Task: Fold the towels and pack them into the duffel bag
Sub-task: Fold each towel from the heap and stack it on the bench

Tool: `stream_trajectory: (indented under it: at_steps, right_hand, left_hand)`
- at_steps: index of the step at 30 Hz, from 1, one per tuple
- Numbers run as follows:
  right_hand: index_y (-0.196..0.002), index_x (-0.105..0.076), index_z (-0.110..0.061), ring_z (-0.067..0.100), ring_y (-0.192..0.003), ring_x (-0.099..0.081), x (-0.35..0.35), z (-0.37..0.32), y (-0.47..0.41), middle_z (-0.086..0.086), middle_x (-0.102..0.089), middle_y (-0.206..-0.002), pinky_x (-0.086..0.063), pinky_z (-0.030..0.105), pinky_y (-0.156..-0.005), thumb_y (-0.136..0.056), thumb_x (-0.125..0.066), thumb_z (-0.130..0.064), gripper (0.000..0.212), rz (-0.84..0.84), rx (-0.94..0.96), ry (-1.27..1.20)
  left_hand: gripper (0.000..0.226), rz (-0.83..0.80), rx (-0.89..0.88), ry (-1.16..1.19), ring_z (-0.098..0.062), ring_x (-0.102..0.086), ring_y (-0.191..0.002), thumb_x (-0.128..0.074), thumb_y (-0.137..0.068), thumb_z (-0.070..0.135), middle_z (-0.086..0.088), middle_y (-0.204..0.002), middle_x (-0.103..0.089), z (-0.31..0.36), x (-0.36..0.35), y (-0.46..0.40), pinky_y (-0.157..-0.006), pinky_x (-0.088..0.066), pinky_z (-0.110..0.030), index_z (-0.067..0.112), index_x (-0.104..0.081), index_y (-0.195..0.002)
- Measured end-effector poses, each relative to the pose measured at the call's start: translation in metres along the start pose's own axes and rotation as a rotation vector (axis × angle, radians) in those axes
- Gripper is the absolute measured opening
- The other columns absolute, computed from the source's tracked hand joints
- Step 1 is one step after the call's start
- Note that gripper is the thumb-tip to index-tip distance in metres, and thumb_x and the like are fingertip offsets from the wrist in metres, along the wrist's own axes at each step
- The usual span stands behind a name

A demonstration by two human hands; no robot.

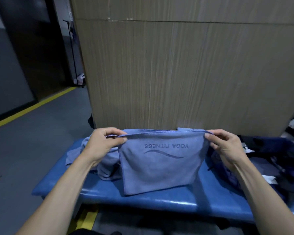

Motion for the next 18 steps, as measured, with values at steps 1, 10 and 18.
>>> stream_trajectory:
  at_steps: [1,10,18]
  right_hand:
    - [-0.076,-0.076,-0.012,0.013,-0.074,-0.062,-0.001,-0.005,0.004,0.002,-0.070,-0.075,-0.048,0.026,-0.072,-0.059,-0.087,-0.021,0.023,-0.004,0.001,-0.031]
    - [-0.077,-0.074,-0.011,0.014,-0.074,-0.067,-0.003,-0.030,0.022,0.006,-0.071,-0.078,-0.056,0.021,-0.068,-0.071,-0.077,-0.003,0.010,-0.016,-0.008,-0.226]
    - [-0.078,-0.077,-0.010,0.013,-0.076,-0.069,-0.006,-0.049,0.041,0.006,-0.073,-0.081,-0.058,0.021,-0.072,-0.066,-0.077,-0.012,0.012,-0.064,0.008,-0.234]
  left_hand:
    - [0.016,0.001,-0.009,-0.004,-0.010,-0.067,-0.078,-0.078,-0.080,-0.004,-0.007,-0.085,-0.076,0.004,0.001,0.003,-0.076,-0.056,-0.020,0.011,-0.079,-0.076]
    - [0.014,-0.013,-0.086,-0.025,-0.010,-0.063,-0.074,-0.069,-0.093,0.008,-0.003,-0.079,-0.074,0.036,0.005,0.020,-0.066,-0.055,-0.021,0.007,-0.078,-0.082]
    - [0.012,0.084,-0.166,-0.091,-0.010,-0.062,-0.064,-0.080,-0.084,0.006,0.000,-0.075,-0.073,0.055,0.017,0.028,-0.059,-0.054,-0.022,0.018,-0.077,-0.082]
Point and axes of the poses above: each hand's wrist, its own y-axis away from the middle knuckle, its own x-axis out of the back of the hand, z = x × y, the point moved 5 cm from there along -y, towards the middle knuckle
